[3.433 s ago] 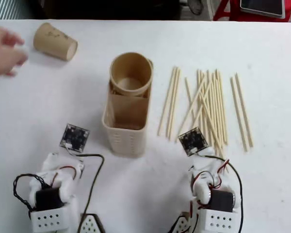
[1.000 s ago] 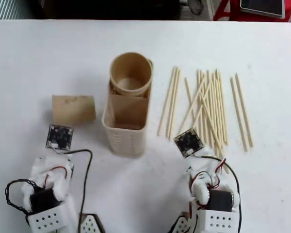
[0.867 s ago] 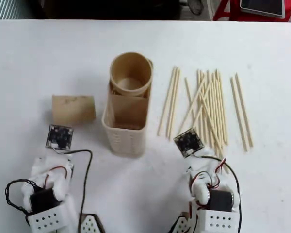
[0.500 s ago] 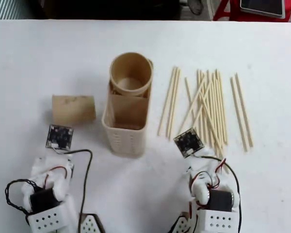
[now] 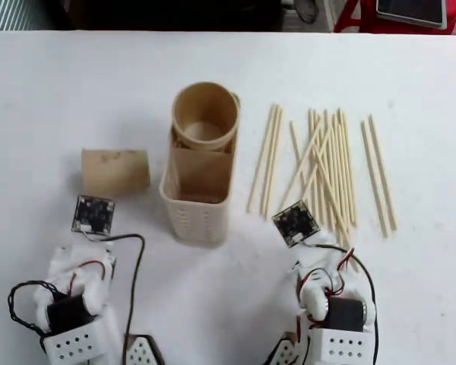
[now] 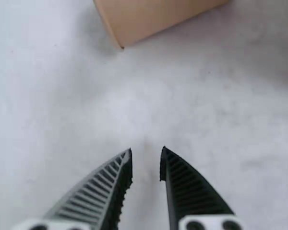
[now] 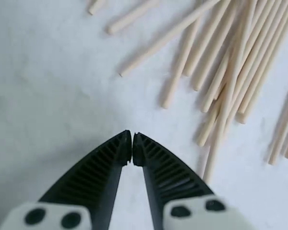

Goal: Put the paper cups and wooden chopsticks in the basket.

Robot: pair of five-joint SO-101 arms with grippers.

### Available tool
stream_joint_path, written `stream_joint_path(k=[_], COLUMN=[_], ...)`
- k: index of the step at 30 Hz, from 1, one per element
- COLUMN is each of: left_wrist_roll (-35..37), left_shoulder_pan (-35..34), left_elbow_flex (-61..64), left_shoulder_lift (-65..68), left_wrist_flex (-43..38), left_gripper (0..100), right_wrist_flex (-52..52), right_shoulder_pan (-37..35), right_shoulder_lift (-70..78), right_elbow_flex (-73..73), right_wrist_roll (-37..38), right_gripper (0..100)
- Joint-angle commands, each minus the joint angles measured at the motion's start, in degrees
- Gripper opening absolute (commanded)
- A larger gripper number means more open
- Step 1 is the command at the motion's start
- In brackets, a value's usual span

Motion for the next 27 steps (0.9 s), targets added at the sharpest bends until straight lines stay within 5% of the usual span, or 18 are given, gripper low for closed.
stream_joint_path(k=[1,9,19,27], left_wrist_roll=[-0.09,-0.18,-0.18,-1.58], left_shoulder_pan=[-0.57,-0.40,-0.66,-1.54], left_elbow_flex=[0.00,0.00,-0.53,-21.98], left_shoulder_lift=[-0.04,-0.04,-0.04,4.79], left_wrist_flex=[0.26,-0.09,-16.00,-16.88], left_gripper=[12,12,12,12], right_wrist_flex=[0.48,0.48,0.48,0.48], right_shoulder_pan=[-0.22,-0.04,0.04,-0.04], right_shoulder_lift=[-0.31,-0.31,-0.31,-0.31], right_elbow_flex=[0.44,0.44,0.44,0.44], right_wrist_roll=[0.62,0.62,0.62,0.62], right_gripper=[1.8,1.8,1.8,1.8])
